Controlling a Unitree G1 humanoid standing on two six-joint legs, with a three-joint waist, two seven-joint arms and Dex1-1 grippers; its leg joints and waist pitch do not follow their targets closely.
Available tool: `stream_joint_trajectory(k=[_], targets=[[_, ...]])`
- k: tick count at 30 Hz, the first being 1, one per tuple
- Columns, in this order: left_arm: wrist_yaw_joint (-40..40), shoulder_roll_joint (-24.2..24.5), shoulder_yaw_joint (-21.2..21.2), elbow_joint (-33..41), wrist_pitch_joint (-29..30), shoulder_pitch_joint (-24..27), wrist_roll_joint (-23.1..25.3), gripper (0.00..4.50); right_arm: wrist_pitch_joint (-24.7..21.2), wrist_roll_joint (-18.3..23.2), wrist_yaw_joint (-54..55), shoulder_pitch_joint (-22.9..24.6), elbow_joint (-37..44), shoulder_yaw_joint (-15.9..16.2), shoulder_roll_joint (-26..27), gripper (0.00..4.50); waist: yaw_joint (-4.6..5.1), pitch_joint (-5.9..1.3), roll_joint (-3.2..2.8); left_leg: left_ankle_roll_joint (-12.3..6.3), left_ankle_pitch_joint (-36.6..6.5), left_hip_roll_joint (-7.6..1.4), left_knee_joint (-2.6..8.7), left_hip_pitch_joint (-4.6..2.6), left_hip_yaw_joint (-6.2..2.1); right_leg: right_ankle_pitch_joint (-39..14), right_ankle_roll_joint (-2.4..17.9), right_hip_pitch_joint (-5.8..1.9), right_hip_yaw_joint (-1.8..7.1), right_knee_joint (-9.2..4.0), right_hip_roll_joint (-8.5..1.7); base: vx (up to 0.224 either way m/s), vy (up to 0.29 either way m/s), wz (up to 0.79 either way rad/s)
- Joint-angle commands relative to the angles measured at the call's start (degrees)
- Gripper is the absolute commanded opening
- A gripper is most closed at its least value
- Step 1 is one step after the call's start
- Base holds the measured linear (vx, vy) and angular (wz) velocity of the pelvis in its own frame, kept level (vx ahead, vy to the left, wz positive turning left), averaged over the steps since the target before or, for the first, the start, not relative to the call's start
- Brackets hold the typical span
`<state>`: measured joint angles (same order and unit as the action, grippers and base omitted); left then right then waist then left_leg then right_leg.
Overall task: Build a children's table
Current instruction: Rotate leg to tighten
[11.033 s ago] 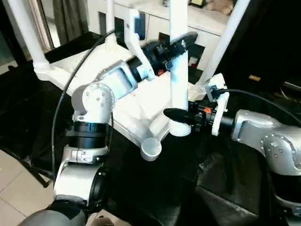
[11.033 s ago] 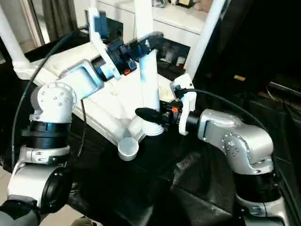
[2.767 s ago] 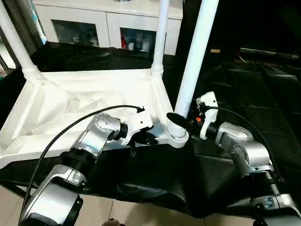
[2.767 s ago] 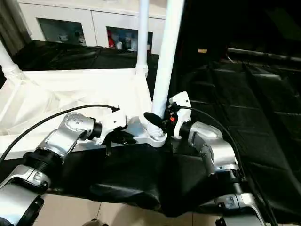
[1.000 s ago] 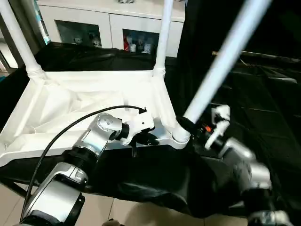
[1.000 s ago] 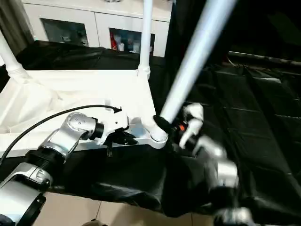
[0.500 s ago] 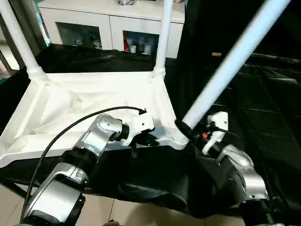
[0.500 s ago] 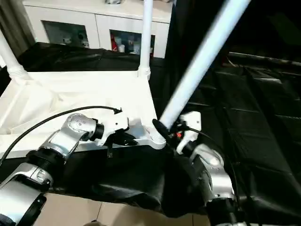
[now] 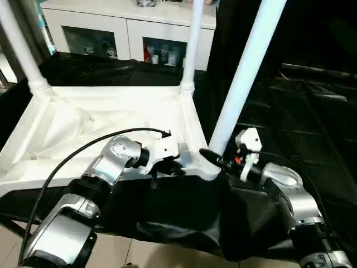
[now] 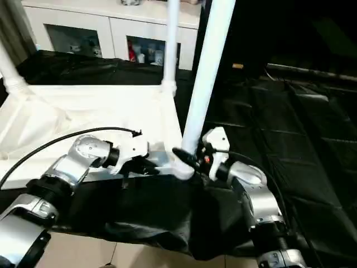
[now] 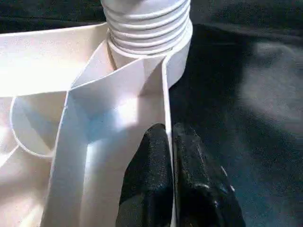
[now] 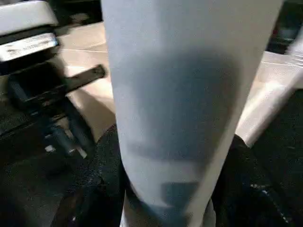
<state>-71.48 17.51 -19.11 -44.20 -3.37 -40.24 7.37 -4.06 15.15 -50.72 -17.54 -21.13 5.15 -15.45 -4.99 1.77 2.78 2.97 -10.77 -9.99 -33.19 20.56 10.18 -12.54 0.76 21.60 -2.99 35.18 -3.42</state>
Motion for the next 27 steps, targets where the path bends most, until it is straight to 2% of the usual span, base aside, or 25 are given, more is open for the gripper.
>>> stream_joint_trajectory(k=[1,3,8,9,11,13,14,16,17,19,20,21,22,23,24,25,27], targets=[[-4.1,-1.0,0.4,3.0,-3.2,-0.1,-4.7,0.0,-4.1,-2.8,-2.3,4.8,-7.1,4.6,-1.2,1.9,0.09,-1.84,-0.4,-1.97,-13.8,-4.07,4.62,-0.71,-1.43,-11.0,11.8,-1.67,3.09,-4.95,-5.77,0.0,0.0,0.0],[-6.0,-0.8,0.3,3.3,-2.7,-0.2,-5.2,0.0,-3.5,-2.8,-4.0,5.2,-7.1,4.7,-1.9,1.9,0.11,-1.93,-0.7,-1.5,-14.7,-4.08,4.67,-0.91,-1.44,-11.1,12.2,-1.8,3.14,-5.04,-5.83,0.0,0.0,0.0],[-5.1,-1.3,0.7,2.2,-2.3,-1.1,-4.6,0.0,-2.8,-3.0,-4.7,5.4,-7.8,4.2,-2.5,1.9,-0.01,-2.01,-0.47,-1.49,-13.9,-4.09,4.66,-0.93,-1.36,-9.5,12.9,-1.97,3.17,-4.96,-5.86,0.0,0.0,0.0],[-3.8,-1.6,0.9,1.4,-2.3,-1.6,-4.0,0.0,-2.5,-3.1,-4.0,5.1,-8.6,3.6,-2.3,1.9,-0.07,-1.94,-0.9,-1.31,-14.3,-4.1,4.71,-1.02,-1.39,-10.0,12.9,-1.89,3.19,-5.04,-5.88,0.0,0.0,0.0],[-3.0,-1.7,1.0,1.0,-2.3,-1.9,-3.6,0.0,-2.3,-3.2,-3.5,4.9,-9.1,3.3,-2.1,1.9,0.03,-1.77,-0.63,-0.89,-16.3,-4.08,4.79,-1.16,-1.35,-12.7,12.6,-1.75,3.19,-5.38,-5.87,0.0,0.0,0.0],[1.5,-2.3,1.1,-0.8,-0.9,-3.0,-1.5,0.0,-0.6,-5.7,5.2,2.0,-14.5,1.1,-0.6,1.9,0.11,-1.51,-0.62,0.01,-18.8,-4.09,5.05,-1.33,-1.6,-18.8,11.5,-1.51,3.18,-5.89,-6.05,0.0,0.0,0.0],[1.5,-2.3,1.1,-0.8,-0.9,-3.0,-1.5,0.0,-0.6,-5.7,5.2,2.0,-14.5,1.1,-0.6,1.9,0.23,-1.42,-0.7,0.48,-19.8,-4.1,5.06,-1.49,-1.66,-20.7,11.2,-1.22,3.17,-6.04,-6.08,0.0,0.0,0.0],[4.8,-3.5,1.8,-1.7,2.9,-4.0,-1.1,0.0,0.0,-7.2,14.5,-1.5,-20.1,-1.1,1.1,1.9,0.42,-1.4,-0.35,1.5,-21.8,-4.07,5.17,-1.63,-1.97,-25.6,9.5,-1.04,3.16,-6.49,-6.25,0.0,0.0,0.0],[5.6,-4.1,2.2,-1.7,4.8,-4.3,-1.3,0.0,-0.6,-7.2,18.1,-3.1,-22.3,-2.1,2.0,1.9,0.53,-1.3,-0.46,1.81,-22.1,-4.1,5.2,-1.57,-2.0,-26.4,9.4,-0.88,3.19,-6.44,-6.3,0.0,0.0,0.0],[9.2,-5.8,2.7,-1.7,8.9,-5.0,-1.0,0.0,-2.1,-6.6,25.0,-6.9,-27.0,-3.9,4.2,1.9,1.43,-1.46,-0.56,2.89,-22.8,-3.89,5.5,-0.92,-2.62,-28.1,8.5,-1.25,2.9,-6.32,-6.35,0.0,0.0,0.0],[9.2,-5.8,2.7,-1.7,8.9,-5.0,-1.0,0.0,-2.1,-6.6,25.0,-6.9,-27.0,-3.9,4.2,1.9,1.64,-1.61,-0.67,3.25,-22.8,-4.01,5.53,-1.03,-2.62,-27.2,8.7,-1.16,2.91,-6.19,-6.28,0.0,0.0,0.0],[11.8,-7.0,3.2,-2.0,11.0,-5.6,-0.9,0.0,-2.3,-6.7,28.9,-9.0,-29.5,-4.5,5.2,1.9,1.85,-1.64,-0.6,3.16,-22.5,-4.01,5.5,-1.01,-2.62,-25.9,8.9,-1.09,2.93,-6.26,-6.23,0.0,0.0,0.0],[20.3,-10.0,4.9,-3.6,16.5,-7.0,-0.4,0.0,-1.9,-6.9,36.1,-13.0,-34.5,-5.2,6.9,1.9,2.22,-1.57,-0.77,3.29,-21.6,-3.88,5.51,-0.76,-2.48,-21.8,10.2,-1.13,2.91,-5.82,-5.95,0.0,0.0,0.0],[24.8,-11.8,6.0,-4.7,18.8,-7.8,-0.5,0.0,-1.4,-7.0,40.7,-15.3,-37.0,-5.5,8.0,1.9,2.37,-1.62,-0.73,3.48,-21.6,-3.78,5.39,-0.91,-2.35,-21.4,10.5,-1.02,2.89,-5.8,-5.89,0.0,0.0,0.0],[28.0,-13.3,6.7,-5.6,20.2,-8.4,-0.6,0.0,-1.1,-7.0,43.4,-17.1,-38.8,-5.7,9.1,1.9,2.61,-1.84,-0.54,3.9,-21.3,-3.67,5.03,-1.34,-2.21,-20.2,11.5,-0.78,2.94,-5.6,-5.84,0.0,0.0,0.0],[29.8,-14.3,7.0,-6.2,20.6,-8.8,-0.7,0.0,-1.0,-6.8,44.8,-18.3,-39.9,-5.9,10.0,1.9,2.51,-1.68,-0.5,3.49,-21.2,-3.53,4.94,-1.28,-2.13,-20.5,11.6,-0.71,2.98,-5.88,-5.92,0.0,0.0,0.0],[31.3,-15.0,7.0,-6.8,20.4,-9.1,-0.6,0.0,-0.8,-6.8,46.4,-19.5,-41.0,-5.9,11.0,1.9,2.24,-1.94,-0.28,1.2,-16.4,-3.29,4.85,-0.21,-1.87,-15.9,10.9,-1.68,2.98,-5.75,-5.81,0.0,0.0,0.0]])
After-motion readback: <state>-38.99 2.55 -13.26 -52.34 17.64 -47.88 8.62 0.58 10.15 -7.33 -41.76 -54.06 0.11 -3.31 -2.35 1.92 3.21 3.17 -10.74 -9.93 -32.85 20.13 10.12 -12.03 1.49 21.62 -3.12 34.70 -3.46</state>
